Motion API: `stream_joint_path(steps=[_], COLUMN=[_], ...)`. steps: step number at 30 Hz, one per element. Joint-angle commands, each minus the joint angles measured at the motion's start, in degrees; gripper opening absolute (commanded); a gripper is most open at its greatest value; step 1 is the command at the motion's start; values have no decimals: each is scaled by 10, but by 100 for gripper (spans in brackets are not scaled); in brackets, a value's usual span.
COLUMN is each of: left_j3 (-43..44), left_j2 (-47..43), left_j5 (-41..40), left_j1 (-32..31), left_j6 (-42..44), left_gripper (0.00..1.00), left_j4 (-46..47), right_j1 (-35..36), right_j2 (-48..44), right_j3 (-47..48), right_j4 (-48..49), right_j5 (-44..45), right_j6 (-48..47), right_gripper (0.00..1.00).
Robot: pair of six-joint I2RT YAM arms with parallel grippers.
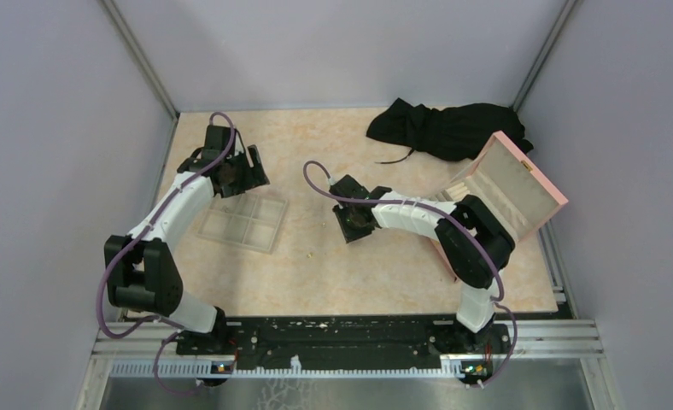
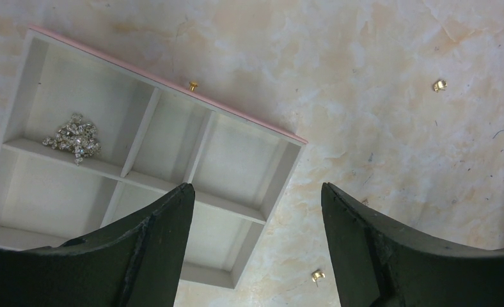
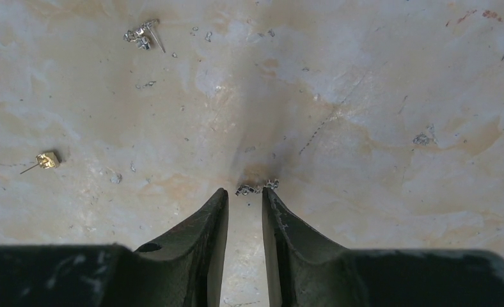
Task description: Organize the mixed jewelry
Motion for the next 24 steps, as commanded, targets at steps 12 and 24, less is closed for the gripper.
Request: stream_joint_path(steps=[12, 24], left_j3=[8, 14], left_j2=[8, 14], left_j5=[-3, 15], left_j1=[-1, -1], left_j6=[2, 5], left_gripper=[79, 79], left_j4=[5, 7], right_j1=[7, 7], right_j2=[13, 0], right_j3=[26, 38], right_j4=[12, 4], right_j5=[2, 17], right_j6=[-9, -10], right_gripper=[20, 0])
